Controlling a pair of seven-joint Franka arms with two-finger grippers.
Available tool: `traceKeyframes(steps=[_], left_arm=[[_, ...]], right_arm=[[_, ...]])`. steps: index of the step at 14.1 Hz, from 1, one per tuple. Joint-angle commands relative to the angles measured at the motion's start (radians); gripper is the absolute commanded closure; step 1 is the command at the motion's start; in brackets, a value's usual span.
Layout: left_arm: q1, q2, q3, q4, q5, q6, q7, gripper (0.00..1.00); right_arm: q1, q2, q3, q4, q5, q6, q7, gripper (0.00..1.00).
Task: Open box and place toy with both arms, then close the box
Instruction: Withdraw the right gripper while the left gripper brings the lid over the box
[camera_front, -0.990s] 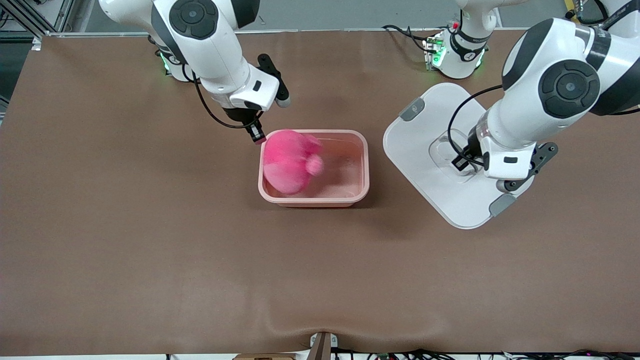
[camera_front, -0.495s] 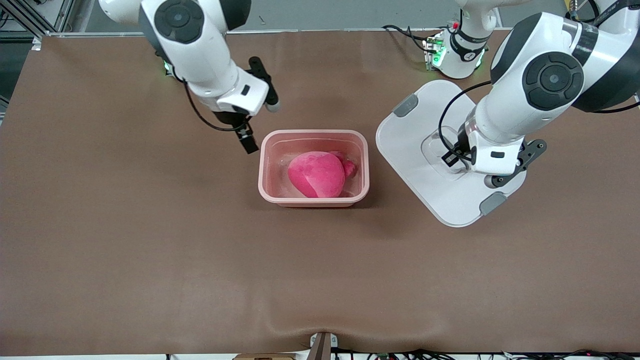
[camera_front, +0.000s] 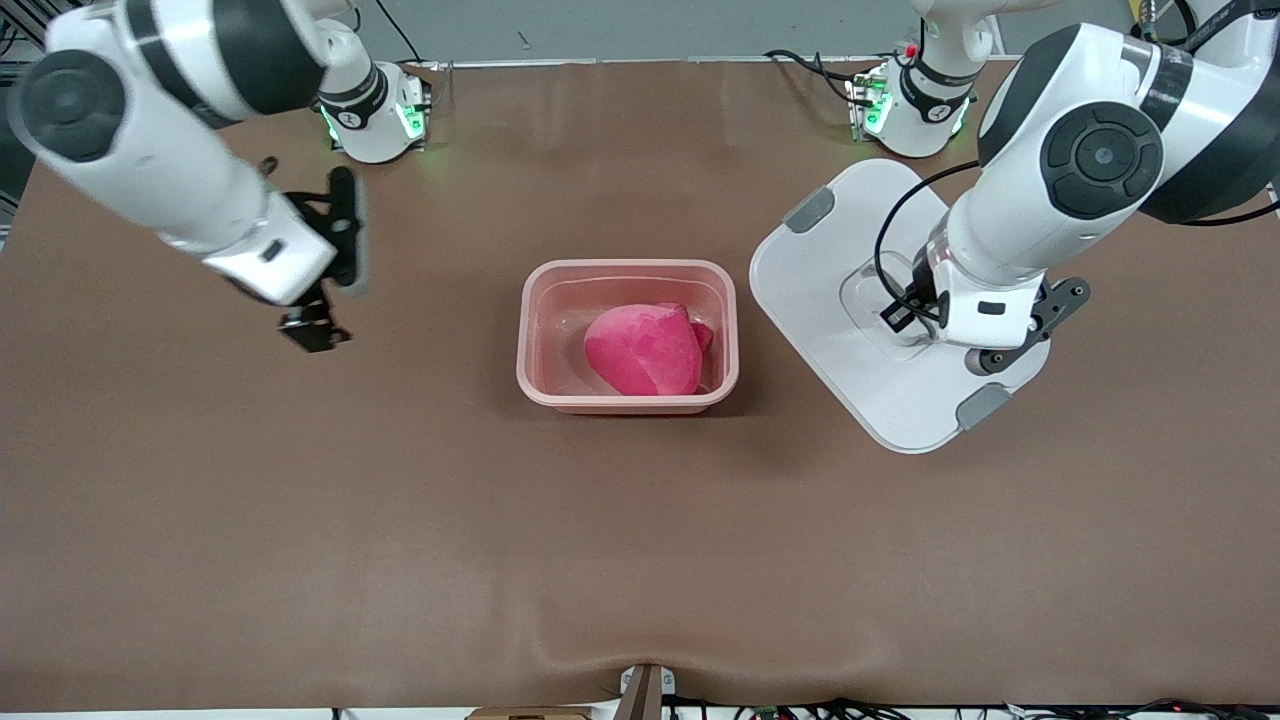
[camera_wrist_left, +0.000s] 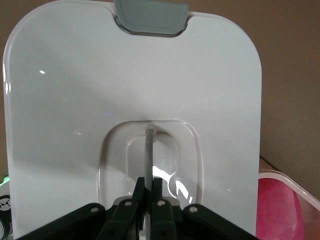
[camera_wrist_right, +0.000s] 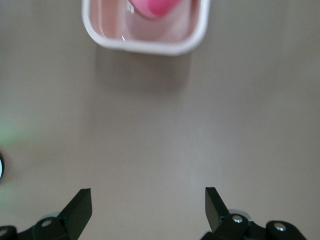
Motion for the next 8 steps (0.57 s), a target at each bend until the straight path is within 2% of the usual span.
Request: traceKeyframes(steps=[1, 3, 5, 8], left_arm=[[-0.036, 0.01, -0.003, 0.021, -0.008, -0.015, -0.138, 1.0], [-0.073, 0.027, -0.002, 0.033, -0.006, 0.002, -0.215, 1.0], [-0.102, 0.034, 0.0, 0.033, -0.003, 0.007, -0.275, 1.0], [-0.104, 0.035, -0.002, 0.032, -0.004, 0.018, -0.312, 1.0]], right_arm=[[-0.074, -0.006, 0.01, 0.003, -0.021, -0.003, 0.079, 0.0], [-0.099, -0.012, 0.013, 0.006, -0.102, 0.01, 0.134, 0.0], [-0.142, -0.043, 0.015, 0.005, -0.113, 0.011, 0.234, 0.0], [-0.177, -0.058, 0.018, 0.009, -0.116, 0.011, 0.276, 0.0]])
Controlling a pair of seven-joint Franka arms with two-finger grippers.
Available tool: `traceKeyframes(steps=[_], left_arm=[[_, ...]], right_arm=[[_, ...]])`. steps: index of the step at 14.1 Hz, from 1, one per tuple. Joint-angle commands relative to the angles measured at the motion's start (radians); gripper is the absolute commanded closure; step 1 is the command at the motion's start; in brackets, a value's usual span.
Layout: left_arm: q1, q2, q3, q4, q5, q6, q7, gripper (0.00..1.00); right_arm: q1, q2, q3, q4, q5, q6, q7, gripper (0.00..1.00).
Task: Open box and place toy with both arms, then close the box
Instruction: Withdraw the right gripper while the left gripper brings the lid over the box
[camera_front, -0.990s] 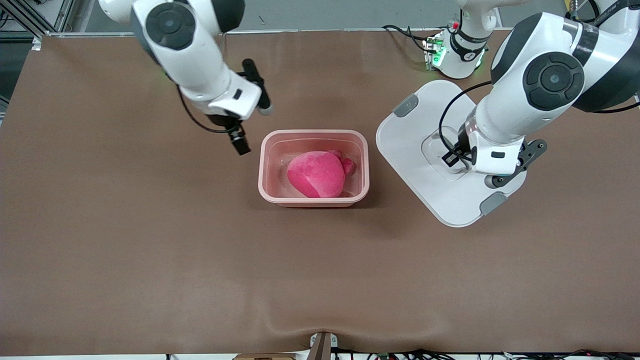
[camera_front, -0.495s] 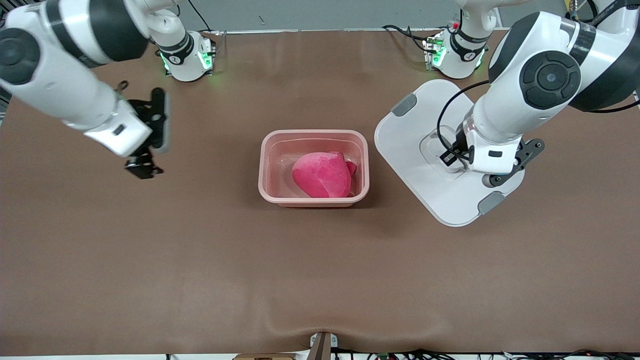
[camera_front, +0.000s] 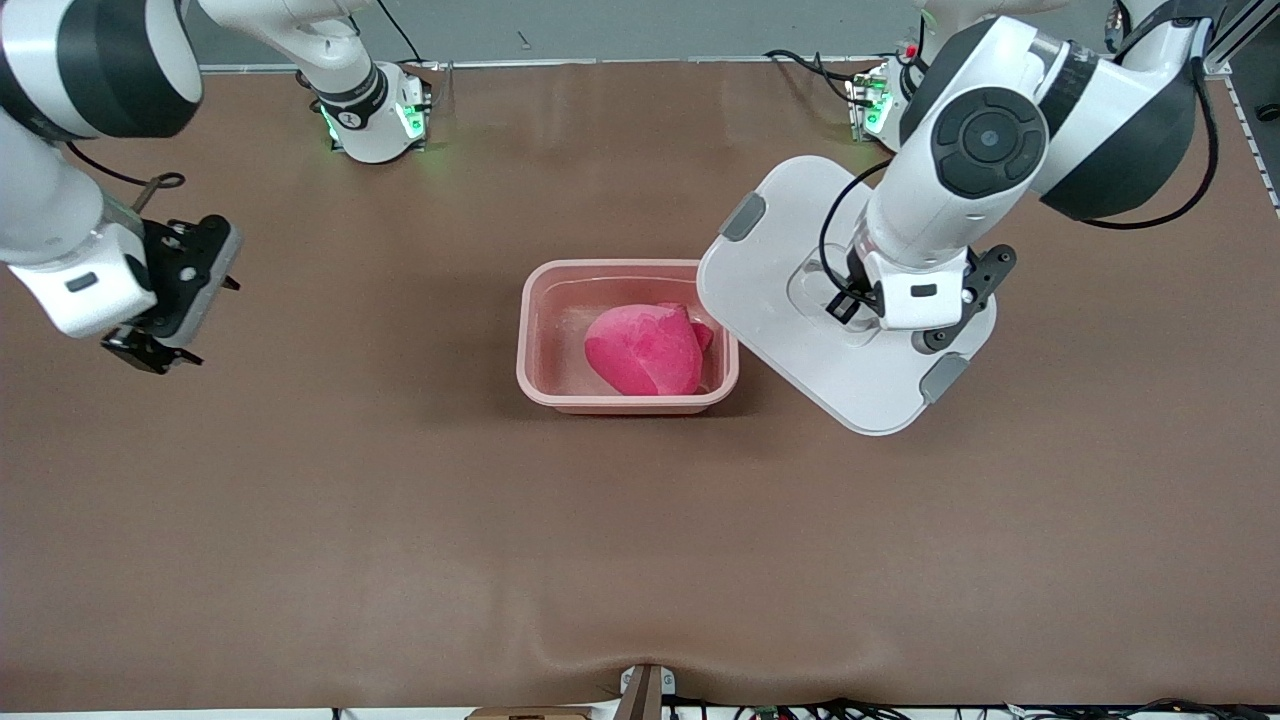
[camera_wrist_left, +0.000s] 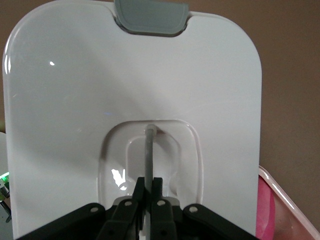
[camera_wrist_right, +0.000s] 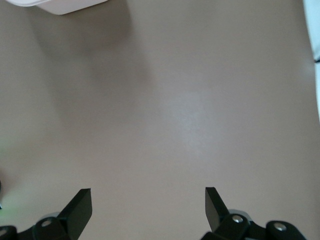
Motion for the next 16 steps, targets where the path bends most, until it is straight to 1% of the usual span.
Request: traceKeyframes(steps=[1, 2, 3, 7, 10, 12, 14, 16], left_arm=[[-0.001, 0.015, -0.001, 0.031, -0.004, 0.009, -0.022, 1.0], [-0.013, 0.015, -0.001, 0.029, -0.001, 0.017, -0.042, 1.0], [-0.024, 0.015, -0.001, 0.029, -0.001, 0.029, -0.077, 1.0], [-0.025, 0.02, -0.001, 0.029, -0.015, 0.06, -0.172, 1.0], [-0.033, 0.021, -0.001, 0.025, -0.015, 0.072, -0.228, 1.0], [-0.05, 0.024, -0.001, 0.017, -0.015, 0.112, -0.295, 1.0], [-0.051, 0.038, -0.001, 0.013, -0.009, 0.123, -0.344, 1.0], [-0.073, 0.037, 0.001, 0.005, 0.002, 0.158, -0.421, 1.0]], right_arm=[[-0.074, -0.024, 0.024, 0.008, 0.0, -0.006, 0.094, 0.0], [-0.106, -0.025, 0.03, 0.019, 0.003, -0.01, 0.189, 0.0], [-0.114, -0.031, 0.03, 0.028, 0.002, -0.013, 0.248, 0.0], [-0.151, -0.034, 0.028, 0.071, 0.0, -0.021, 0.322, 0.0], [-0.16, -0.036, 0.028, 0.07, 0.003, -0.027, 0.594, 0.0], [-0.172, -0.036, 0.028, 0.071, 0.008, -0.091, 0.731, 0.0], [-0.204, -0.033, 0.021, 0.071, 0.075, -0.157, 0.809, 0.0], [-0.231, -0.033, 0.018, 0.079, 0.091, -0.191, 0.856, 0.0]])
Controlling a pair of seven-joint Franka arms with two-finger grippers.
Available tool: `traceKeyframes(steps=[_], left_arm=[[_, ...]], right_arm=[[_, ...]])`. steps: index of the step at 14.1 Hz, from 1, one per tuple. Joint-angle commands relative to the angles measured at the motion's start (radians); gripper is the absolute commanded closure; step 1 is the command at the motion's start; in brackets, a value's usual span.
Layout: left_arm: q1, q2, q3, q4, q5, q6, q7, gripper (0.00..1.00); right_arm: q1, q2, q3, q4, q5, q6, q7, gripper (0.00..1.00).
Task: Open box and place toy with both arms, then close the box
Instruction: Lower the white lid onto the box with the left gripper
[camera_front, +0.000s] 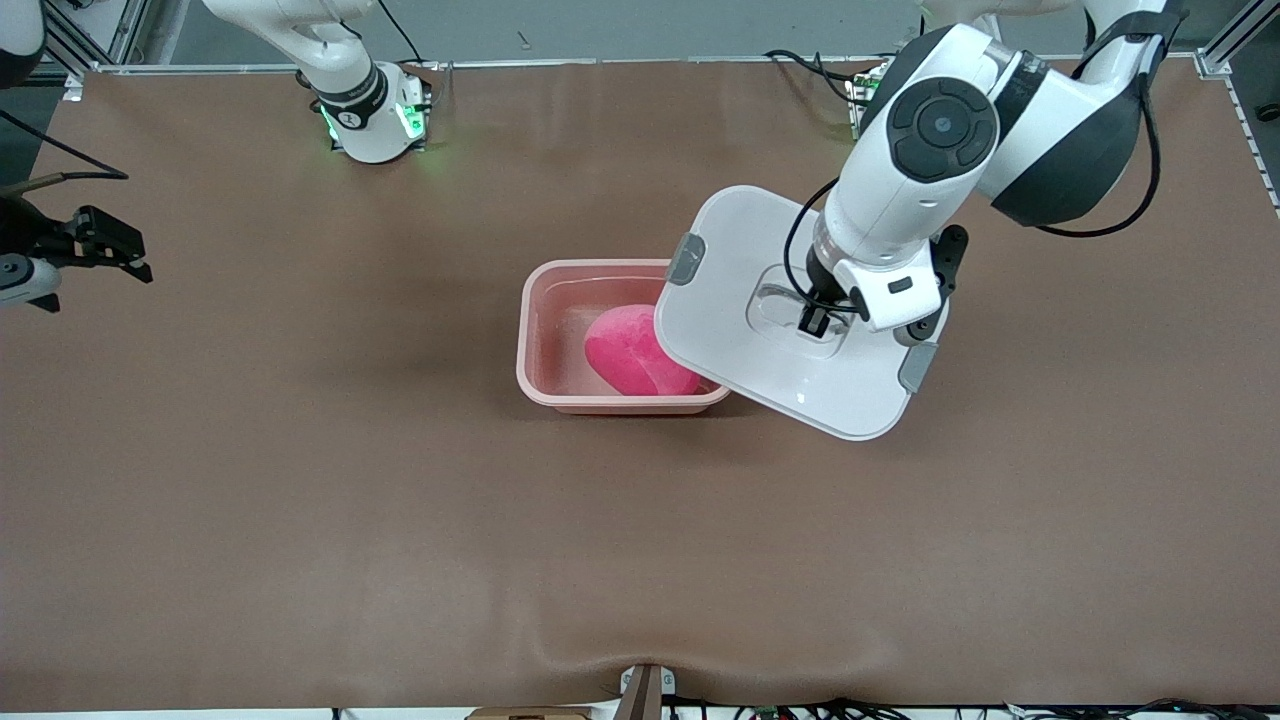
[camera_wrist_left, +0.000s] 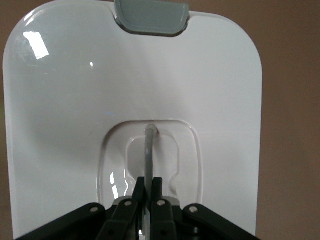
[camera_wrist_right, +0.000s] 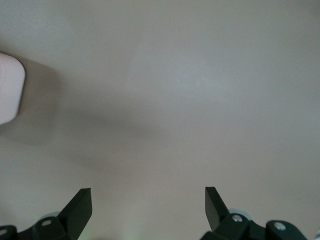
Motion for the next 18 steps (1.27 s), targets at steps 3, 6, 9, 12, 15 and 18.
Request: traceKeyframes(steps=[3, 6, 9, 12, 15, 18], left_arm=[[-0.028, -0.004, -0.001, 0.001, 0.003, 0.065, -0.178, 1.0], [-0.05, -0.001, -0.003, 0.001, 0.034, 0.071, -0.261, 1.0], [-0.099, 0.013, -0.001, 0.001, 0.054, 0.113, -0.343, 1.0], [-0.148, 0.037, 0.0, 0.004, 0.118, 0.162, -0.489, 1.0], [-0.199, 0.04, 0.0, 0.006, 0.141, 0.179, -0.512, 1.0], [-0.242, 0.074, 0.0, 0.009, 0.202, 0.237, -0.606, 1.0]], right_arm=[[-0.067, -0.003, 0.011, 0.047, 0.025, -0.028, 0.235, 0.0], [-0.069, -0.005, 0.01, 0.047, 0.022, -0.034, 0.283, 0.0], [-0.066, -0.003, 0.005, 0.041, 0.017, -0.037, 0.323, 0.0], [-0.059, -0.003, 0.005, 0.039, 0.011, 0.014, 0.316, 0.0], [-0.056, -0.005, 0.005, 0.033, -0.001, 0.03, 0.311, 0.0], [-0.041, -0.003, 0.007, 0.004, -0.01, 0.065, 0.31, 0.0]])
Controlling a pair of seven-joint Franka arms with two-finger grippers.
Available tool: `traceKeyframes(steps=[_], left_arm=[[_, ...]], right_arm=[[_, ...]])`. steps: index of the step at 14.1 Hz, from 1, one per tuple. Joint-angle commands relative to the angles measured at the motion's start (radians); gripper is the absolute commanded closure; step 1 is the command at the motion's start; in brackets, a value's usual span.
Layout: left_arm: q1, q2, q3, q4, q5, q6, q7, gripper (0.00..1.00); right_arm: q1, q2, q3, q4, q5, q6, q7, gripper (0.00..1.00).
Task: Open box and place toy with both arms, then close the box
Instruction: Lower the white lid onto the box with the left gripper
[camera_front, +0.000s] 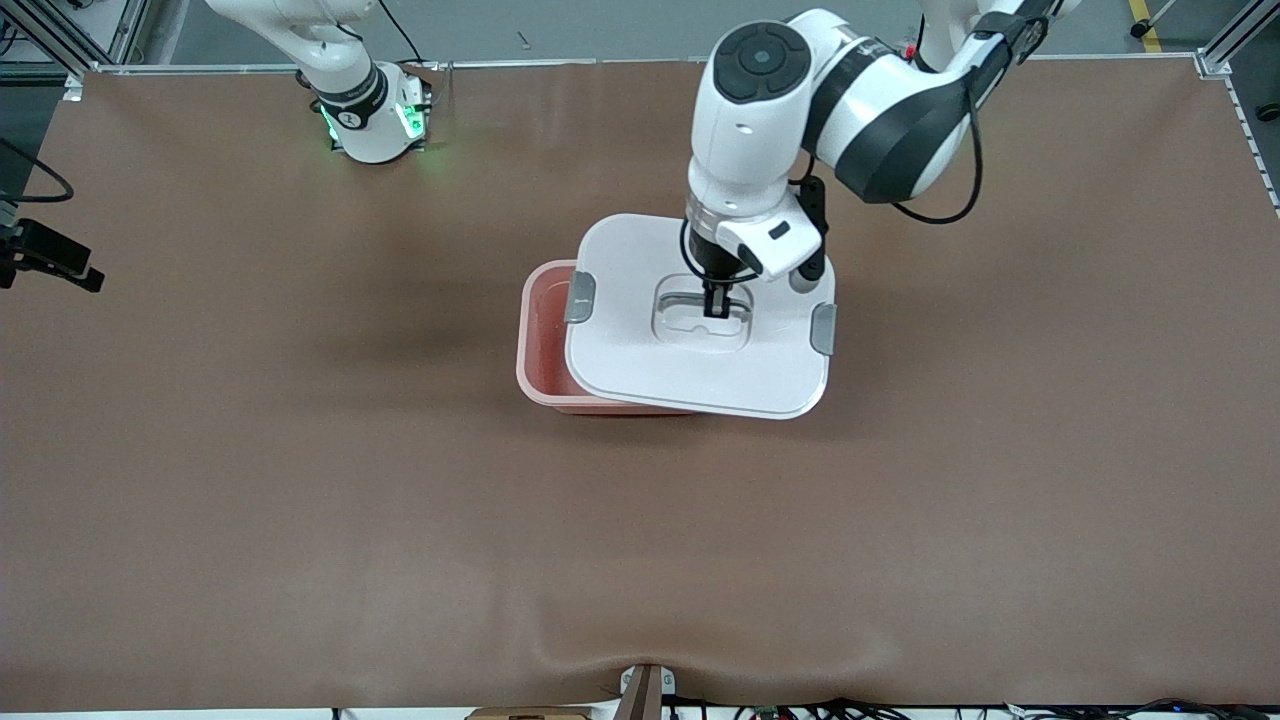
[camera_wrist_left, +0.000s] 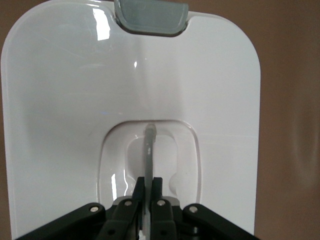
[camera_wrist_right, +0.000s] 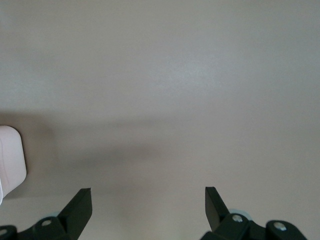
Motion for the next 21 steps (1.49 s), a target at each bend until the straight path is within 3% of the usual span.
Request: traceKeyframes(steps=[1, 3, 10, 21], left_arm=[[-0.059, 0.036, 0.002, 0.014, 0.076, 0.04, -0.065, 1.0], [-0.116, 0.062, 0.008, 0.018, 0.102, 0.042, -0.094, 1.0], [-0.152, 0.122, 0.007, 0.017, 0.136, 0.081, -0.258, 1.0], [-0.198, 0.208, 0.008, 0.017, 0.303, 0.117, -0.375, 1.0]], right_arm=[[0.019, -0.005, 0.006, -0.032, -0.02, 0.048, 0.009, 0.0], [0.017, -0.005, 0.007, -0.033, -0.018, 0.045, 0.009, 0.0], [0.023, 0.003, 0.013, -0.014, -0.007, 0.039, -0.019, 0.0], [0.037, 0.012, 0.013, 0.004, -0.003, 0.033, -0.008, 0.0]])
